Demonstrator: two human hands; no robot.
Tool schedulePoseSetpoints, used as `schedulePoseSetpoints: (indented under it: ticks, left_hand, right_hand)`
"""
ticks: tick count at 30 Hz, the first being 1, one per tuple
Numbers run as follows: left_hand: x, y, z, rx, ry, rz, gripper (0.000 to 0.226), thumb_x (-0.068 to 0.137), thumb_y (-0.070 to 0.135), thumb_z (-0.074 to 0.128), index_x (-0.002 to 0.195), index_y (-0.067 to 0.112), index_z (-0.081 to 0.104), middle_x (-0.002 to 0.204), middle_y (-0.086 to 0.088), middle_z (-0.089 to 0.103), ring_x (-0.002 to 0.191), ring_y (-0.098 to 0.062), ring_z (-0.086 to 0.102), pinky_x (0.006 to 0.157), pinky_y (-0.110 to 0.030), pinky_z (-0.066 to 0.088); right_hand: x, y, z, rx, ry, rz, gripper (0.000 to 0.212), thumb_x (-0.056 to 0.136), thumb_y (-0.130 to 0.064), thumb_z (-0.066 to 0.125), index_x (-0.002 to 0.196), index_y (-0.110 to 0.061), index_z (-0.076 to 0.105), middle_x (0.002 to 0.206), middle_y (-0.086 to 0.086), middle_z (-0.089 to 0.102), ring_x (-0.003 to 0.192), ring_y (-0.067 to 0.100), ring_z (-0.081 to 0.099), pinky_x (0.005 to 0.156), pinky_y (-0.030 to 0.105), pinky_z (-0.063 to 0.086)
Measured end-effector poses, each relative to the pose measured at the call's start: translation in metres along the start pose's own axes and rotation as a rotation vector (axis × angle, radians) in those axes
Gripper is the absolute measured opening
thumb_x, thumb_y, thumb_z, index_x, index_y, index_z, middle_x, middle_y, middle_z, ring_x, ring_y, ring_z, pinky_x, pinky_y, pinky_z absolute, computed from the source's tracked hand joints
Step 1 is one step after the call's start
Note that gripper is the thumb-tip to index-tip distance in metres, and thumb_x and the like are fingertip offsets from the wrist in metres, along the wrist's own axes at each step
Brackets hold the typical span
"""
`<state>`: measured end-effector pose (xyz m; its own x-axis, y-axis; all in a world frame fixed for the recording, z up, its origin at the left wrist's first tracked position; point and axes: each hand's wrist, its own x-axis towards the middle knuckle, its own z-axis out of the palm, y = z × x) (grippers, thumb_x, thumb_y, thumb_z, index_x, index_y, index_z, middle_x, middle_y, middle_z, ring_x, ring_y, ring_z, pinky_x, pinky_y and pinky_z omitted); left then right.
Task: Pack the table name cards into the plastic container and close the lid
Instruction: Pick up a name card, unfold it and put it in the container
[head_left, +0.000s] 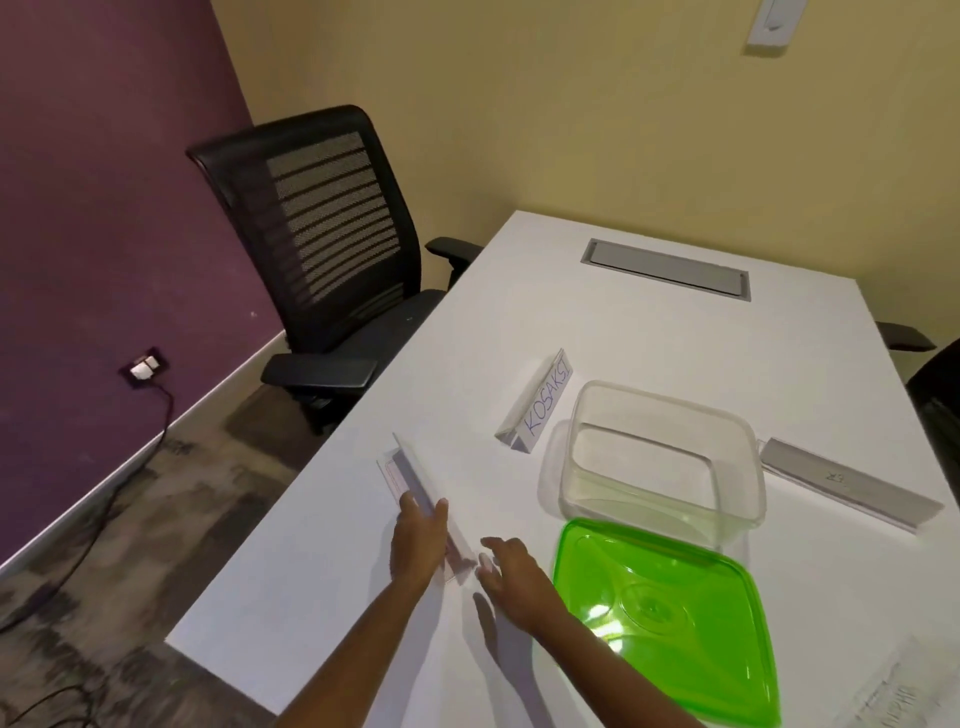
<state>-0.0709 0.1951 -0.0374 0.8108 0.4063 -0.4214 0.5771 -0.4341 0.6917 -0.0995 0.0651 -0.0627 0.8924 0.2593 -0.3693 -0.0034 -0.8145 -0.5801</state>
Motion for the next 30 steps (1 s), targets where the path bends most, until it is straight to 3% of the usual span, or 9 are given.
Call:
schedulePoseSetpoints:
  ticks: [5,9,14,16,18,20,23,27,30]
  left_hand:
    - [0.01,-0.001,0.002,-0.247,-0.152,-0.143,0.043,0.093,0.017,0.052,0.132,0.002,0.043,0.132,-0.019,0.057,0.113,-0.038,0.06,0.095,-0.046,0.054]
    - [0.016,-0.001,0.008,-0.297,-0.153,-0.146,0.033,0.093,0.005,0.047,0.125,-0.003,0.05,0.128,-0.021,0.059,0.114,-0.038,0.058,0.096,-0.043,0.053]
    - [0.012,0.007,0.008,-0.567,-0.166,-0.142,0.017,0.094,-0.003,0.043,0.09,0.007,0.055,0.101,-0.019,0.058,0.089,-0.029,0.059,0.063,-0.03,0.05]
    - [0.005,0.01,0.007,-0.668,-0.219,-0.116,0.015,0.095,-0.004,0.042,0.098,0.004,0.055,0.101,-0.016,0.058,0.088,-0.027,0.058,0.065,-0.026,0.049]
    - [-0.003,0.014,0.007,-0.747,-0.284,-0.083,0.024,0.095,-0.005,0.042,0.117,-0.002,0.051,0.106,-0.016,0.06,0.089,-0.026,0.06,0.069,-0.025,0.051]
    - [-0.006,0.017,0.007,-0.771,-0.333,-0.043,0.025,0.095,-0.004,0.045,0.118,-0.001,0.051,0.108,-0.015,0.061,0.09,-0.024,0.061,0.071,-0.023,0.051]
    - [-0.003,0.024,0.003,-0.792,-0.384,0.004,0.014,0.091,-0.007,0.05,0.094,0.005,0.057,0.095,-0.014,0.063,0.079,-0.018,0.063,0.067,-0.019,0.055]
    - [0.008,0.042,-0.011,-0.855,-0.31,0.011,0.027,0.09,-0.005,0.054,0.068,0.009,0.045,0.067,-0.007,0.048,0.065,-0.016,0.055,0.056,-0.013,0.058]
    - [0.019,0.057,-0.026,-0.943,-0.245,0.058,0.011,0.09,-0.004,0.053,0.082,0.003,0.053,0.078,-0.01,0.055,0.071,-0.02,0.058,0.059,-0.017,0.059]
  right_hand:
    - [0.006,-0.014,0.011,0.125,-0.026,0.059,0.045,0.097,-0.027,0.043,0.138,-0.012,0.039,0.129,0.017,0.05,0.121,0.027,0.05,0.1,0.03,0.038]
    - [0.007,-0.018,0.009,0.31,0.012,0.139,0.035,0.097,-0.024,0.043,0.128,-0.008,0.047,0.106,0.015,0.064,0.106,0.027,0.06,0.075,0.026,0.038]
    - [0.008,-0.029,-0.003,1.028,0.053,0.385,0.018,0.098,-0.023,0.043,0.09,-0.009,0.048,0.07,0.01,0.054,0.053,0.02,0.048,0.052,0.027,0.039]
    - [0.012,-0.03,-0.012,1.171,0.133,0.408,0.025,0.098,-0.017,0.045,0.078,-0.005,0.052,0.06,0.011,0.049,0.047,0.017,0.045,0.05,0.025,0.038]
    - [0.015,-0.03,-0.024,1.22,0.215,0.391,0.021,0.096,-0.011,0.048,0.087,0.002,0.063,0.062,0.013,0.055,0.041,0.014,0.048,0.043,0.021,0.04]
    - [0.015,-0.029,-0.035,1.294,0.269,0.354,0.023,0.095,-0.004,0.048,0.109,0.007,0.062,0.08,0.02,0.065,0.045,0.012,0.056,0.044,0.019,0.047]
    - [0.012,-0.026,-0.055,1.373,0.337,0.294,0.03,0.092,0.004,0.048,0.12,0.01,0.056,0.108,0.028,0.063,0.07,0.024,0.06,0.061,0.025,0.054]
    - [0.001,-0.01,-0.086,1.186,0.436,0.225,0.032,0.09,0.008,0.05,0.121,0.011,0.055,0.101,0.019,0.06,0.086,0.026,0.058,0.063,0.025,0.051]
    - [-0.007,0.01,-0.109,1.045,0.5,0.224,0.032,0.089,0.007,0.052,0.12,0.008,0.057,0.088,0.011,0.063,0.075,0.02,0.058,0.056,0.017,0.052]
